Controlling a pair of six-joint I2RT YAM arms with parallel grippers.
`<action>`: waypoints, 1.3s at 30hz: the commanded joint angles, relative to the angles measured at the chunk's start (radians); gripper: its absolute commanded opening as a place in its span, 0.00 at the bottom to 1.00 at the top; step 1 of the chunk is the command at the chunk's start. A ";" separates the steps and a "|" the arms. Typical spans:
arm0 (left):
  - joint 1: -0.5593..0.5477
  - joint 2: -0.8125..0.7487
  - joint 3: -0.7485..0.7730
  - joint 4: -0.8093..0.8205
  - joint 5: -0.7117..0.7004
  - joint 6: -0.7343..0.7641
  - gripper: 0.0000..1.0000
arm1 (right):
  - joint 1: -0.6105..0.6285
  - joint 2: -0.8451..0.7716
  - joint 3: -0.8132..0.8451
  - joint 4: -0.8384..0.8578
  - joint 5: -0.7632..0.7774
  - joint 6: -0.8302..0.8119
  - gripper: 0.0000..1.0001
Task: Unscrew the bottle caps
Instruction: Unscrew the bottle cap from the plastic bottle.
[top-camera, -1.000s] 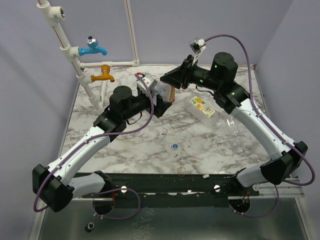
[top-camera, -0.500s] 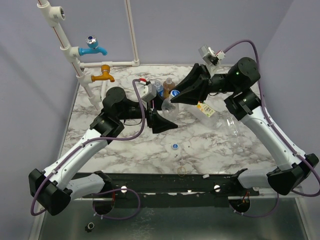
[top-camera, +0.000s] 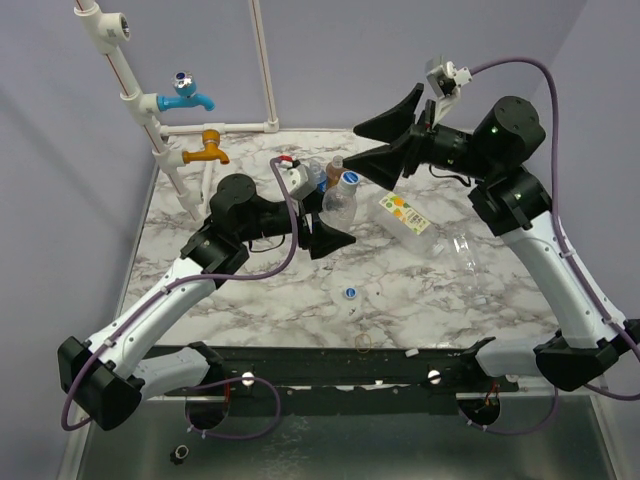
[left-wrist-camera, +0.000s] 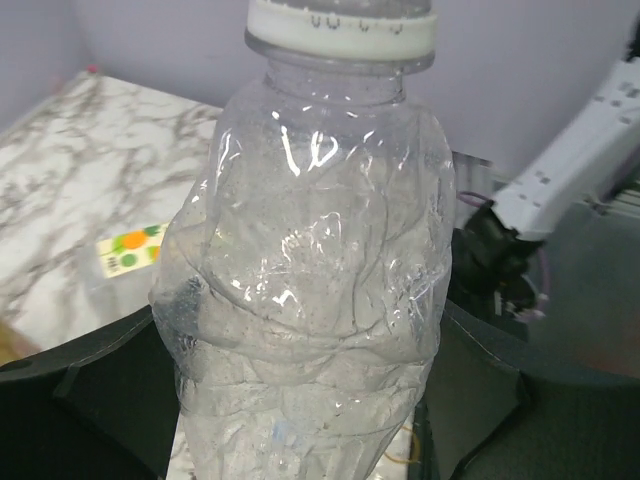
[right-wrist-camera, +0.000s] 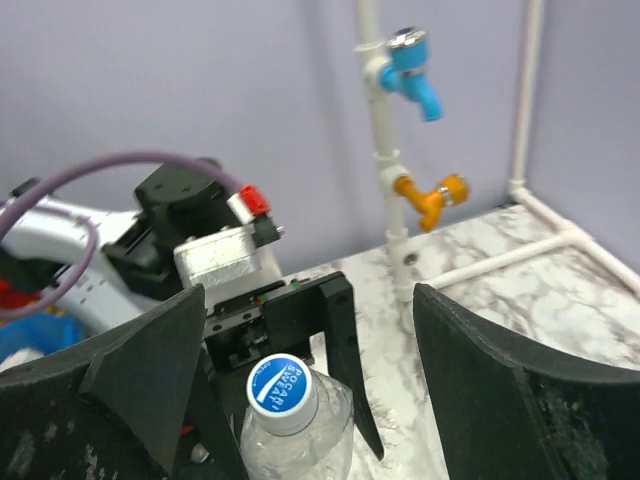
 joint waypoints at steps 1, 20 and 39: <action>0.003 0.006 -0.005 -0.028 -0.302 0.111 0.00 | 0.001 0.028 0.071 -0.176 0.297 0.006 0.87; 0.002 0.054 0.019 -0.031 -0.509 0.103 0.00 | 0.074 0.141 0.074 -0.163 0.372 0.063 0.68; 0.002 0.046 0.016 -0.024 -0.384 0.052 0.00 | 0.079 0.082 -0.011 -0.047 0.346 0.027 0.11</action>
